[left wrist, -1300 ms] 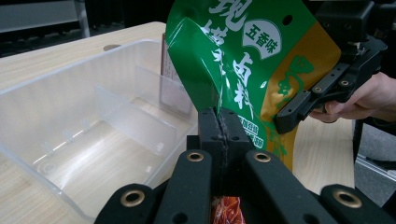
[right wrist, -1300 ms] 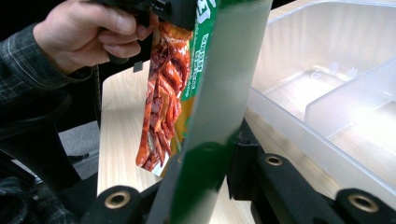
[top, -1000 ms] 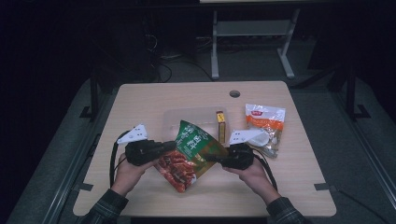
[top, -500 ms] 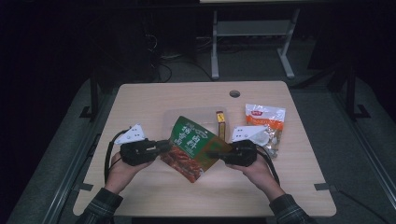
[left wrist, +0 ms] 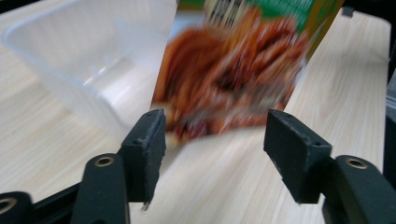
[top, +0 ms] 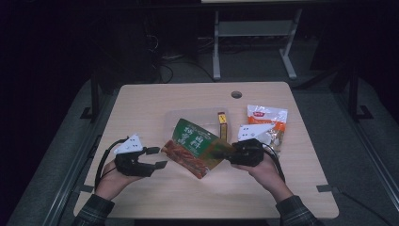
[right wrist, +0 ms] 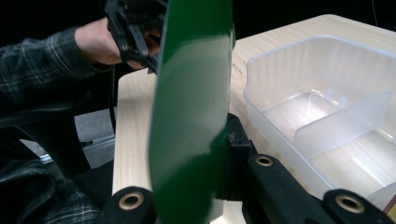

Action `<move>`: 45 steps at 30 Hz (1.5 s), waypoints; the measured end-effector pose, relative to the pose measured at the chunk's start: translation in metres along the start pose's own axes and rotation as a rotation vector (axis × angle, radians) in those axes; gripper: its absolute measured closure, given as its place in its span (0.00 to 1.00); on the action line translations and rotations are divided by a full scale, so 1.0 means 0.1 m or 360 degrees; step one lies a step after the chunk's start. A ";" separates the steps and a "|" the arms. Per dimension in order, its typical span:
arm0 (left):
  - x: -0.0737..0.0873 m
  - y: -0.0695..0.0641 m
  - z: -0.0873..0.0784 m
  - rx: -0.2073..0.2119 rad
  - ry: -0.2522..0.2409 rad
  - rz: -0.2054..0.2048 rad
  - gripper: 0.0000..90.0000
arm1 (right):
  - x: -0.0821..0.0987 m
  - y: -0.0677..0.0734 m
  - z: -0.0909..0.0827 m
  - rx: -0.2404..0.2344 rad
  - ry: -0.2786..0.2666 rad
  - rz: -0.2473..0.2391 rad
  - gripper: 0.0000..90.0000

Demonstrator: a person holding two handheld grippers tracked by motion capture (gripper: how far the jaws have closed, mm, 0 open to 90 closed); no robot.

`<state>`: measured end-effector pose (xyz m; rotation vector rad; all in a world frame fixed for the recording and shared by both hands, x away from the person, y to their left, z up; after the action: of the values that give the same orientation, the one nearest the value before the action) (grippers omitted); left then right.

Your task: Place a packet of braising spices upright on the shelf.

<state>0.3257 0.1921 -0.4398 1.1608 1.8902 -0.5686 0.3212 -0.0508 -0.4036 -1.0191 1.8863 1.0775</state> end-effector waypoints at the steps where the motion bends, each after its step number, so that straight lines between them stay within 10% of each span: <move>1: 0.03 0.00 -0.01 -0.0012 0.0002 -0.0005 0.40 | 0.00 0.00 0.00 0.0000 0.0000 0.0000 1.00; 14: 0.51 0.09 0.01 -0.0115 0.0279 0.0121 0.15 | -0.22 0.02 -0.13 0.0044 -0.0043 0.0028 1.00; 45: 0.65 0.18 0.10 -0.0134 0.0273 0.0131 0.15 | -0.83 -0.37 -0.01 0.0353 -0.0151 0.0119 1.00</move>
<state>0.3309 0.2261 -0.4984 1.2593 1.9796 -0.3506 0.3890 -0.0407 -0.3437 -0.7650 1.9297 0.9174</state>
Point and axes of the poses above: each handheld gripper's, and its own axes: z roughly forward along the jaws, x roughly out of its underside, y roughly to its left, the point moved 8 cm from there along z, roughly forward along the jaws, and after that the axes turned 7 degrees about z, right-handed, at the moved point
